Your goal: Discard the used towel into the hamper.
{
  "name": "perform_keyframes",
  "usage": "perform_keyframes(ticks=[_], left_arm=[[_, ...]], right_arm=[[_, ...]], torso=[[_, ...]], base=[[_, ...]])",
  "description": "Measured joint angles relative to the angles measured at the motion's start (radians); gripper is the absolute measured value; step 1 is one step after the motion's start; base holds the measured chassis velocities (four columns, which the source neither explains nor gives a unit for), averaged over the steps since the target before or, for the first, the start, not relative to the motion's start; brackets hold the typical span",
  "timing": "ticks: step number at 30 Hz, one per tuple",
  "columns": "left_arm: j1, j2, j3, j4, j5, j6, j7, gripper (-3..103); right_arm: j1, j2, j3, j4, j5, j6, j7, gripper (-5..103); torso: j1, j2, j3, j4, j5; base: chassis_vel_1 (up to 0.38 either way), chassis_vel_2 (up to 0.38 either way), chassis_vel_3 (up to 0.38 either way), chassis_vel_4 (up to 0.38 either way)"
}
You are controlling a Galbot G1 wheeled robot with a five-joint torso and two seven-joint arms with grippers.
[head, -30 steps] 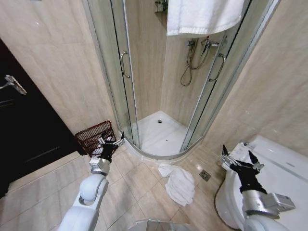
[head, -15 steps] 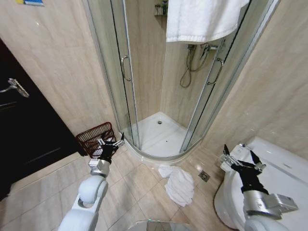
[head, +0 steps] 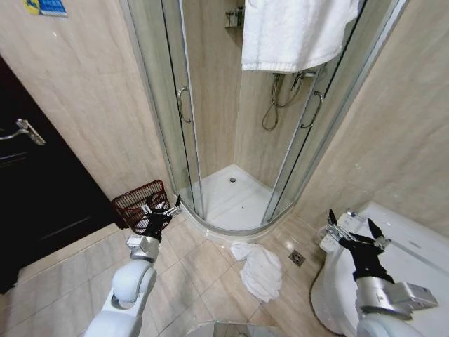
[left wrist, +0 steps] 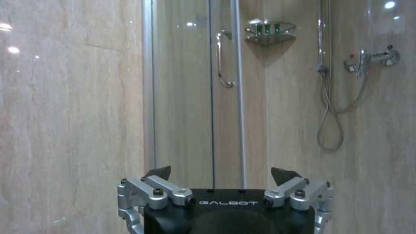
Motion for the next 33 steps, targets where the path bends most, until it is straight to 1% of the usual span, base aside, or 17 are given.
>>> perform_keyframes(ticks=[2, 4, 10, 13, 17, 21, 24, 25, 27, 29, 31, 33], left_arm=[[0.001, 0.0, -0.001, 0.0, 0.0, 0.0, 0.0, 100], [0.002, -0.002, -0.001, 0.002, -0.001, -0.003, 0.0, 100], [-0.002, -0.001, 0.001, -0.002, -0.001, -0.001, 0.001, 100], [-0.008, 0.004, 0.005, -0.002, -0.002, 0.002, 0.0, 100], [-0.008, 0.008, 0.007, -0.002, -0.002, 0.004, 0.0, 100], [-0.006, 0.015, 0.007, -0.008, -0.002, 0.006, 0.0, 100], [-0.005, 0.016, 0.006, -0.009, -0.003, 0.006, -0.001, 100], [-0.004, 0.018, 0.004, -0.01, -0.005, 0.006, -0.001, 100], [-0.004, 0.019, 0.003, -0.01, -0.005, 0.006, -0.001, 100], [-0.003, 0.021, -0.002, -0.01, -0.011, 0.006, -0.001, 100], [-0.003, 0.021, -0.003, -0.01, -0.011, 0.006, -0.001, 100], [-0.005, 0.021, -0.002, -0.01, -0.012, 0.006, -0.001, 100]], right_arm=[[0.001, 0.0, 0.0, 0.001, 0.0, -0.001, 0.002, 100], [0.008, -0.003, 0.0, 0.004, 0.002, -0.007, 0.009, 100], [0.013, -0.004, 0.001, 0.006, 0.003, -0.01, 0.01, 100], [0.018, 0.001, 0.0, 0.006, 0.001, -0.01, 0.009, 100], [0.02, 0.002, 0.0, 0.008, 0.0, -0.01, 0.009, 100], [0.029, 0.003, 0.0, 0.008, -0.001, -0.01, 0.009, 100], [0.03, 0.004, -0.001, 0.007, -0.002, -0.01, 0.008, 100], [0.032, 0.005, -0.002, 0.005, -0.004, -0.01, 0.007, 100], [0.033, 0.005, -0.002, 0.005, -0.004, -0.01, 0.007, 100], [0.037, 0.003, -0.002, 0.003, -0.006, -0.011, 0.006, 100], [0.037, 0.002, -0.002, 0.002, -0.006, -0.011, 0.006, 100], [0.038, -0.001, -0.002, -0.002, -0.008, -0.012, 0.005, 100]], torso=[[0.002, 0.003, 0.002, 0.0, 0.0], [0.009, 0.019, 0.01, 0.0001, -0.0001], [0.019, 0.041, 0.022, 0.0, 0.0], [0.028, 0.062, 0.034, 0.0, 0.0], [0.033, 0.074, 0.041, 0.0, -0.0001], [0.046, 0.103, 0.056, 0.0, 0.0], [0.05, 0.111, 0.061, 0.0, 0.0], [0.055, 0.122, 0.067, 0.0, -0.0001], [0.056, 0.125, 0.069, 0.0, -0.0001], [0.064, 0.143, 0.079, 0.0, 0.0], [0.066, 0.148, 0.081, 0.0, -0.0001], [0.073, 0.164, 0.09, 0.0001, -0.0001]], base=[[0.0, 0.0, 0.0, 0.0], [0.0, 0.0, 0.0, 0.0], [0.0, 0.0, 0.0, 0.0], [0.0, 0.0, 0.0, 0.0], [0.0, 0.0, 0.0, 0.0], [0.0, 0.0, 0.0, 0.0], [0.0, 0.0, 0.0, 0.0], [0.0, 0.0, 0.0, 0.0], [0.0, 0.0, 0.0, 0.0], [0.0, 0.0, 0.0, 0.0], [0.0, 0.0, 0.0, 0.0], [0.0, 0.0, 0.0, 0.0]])
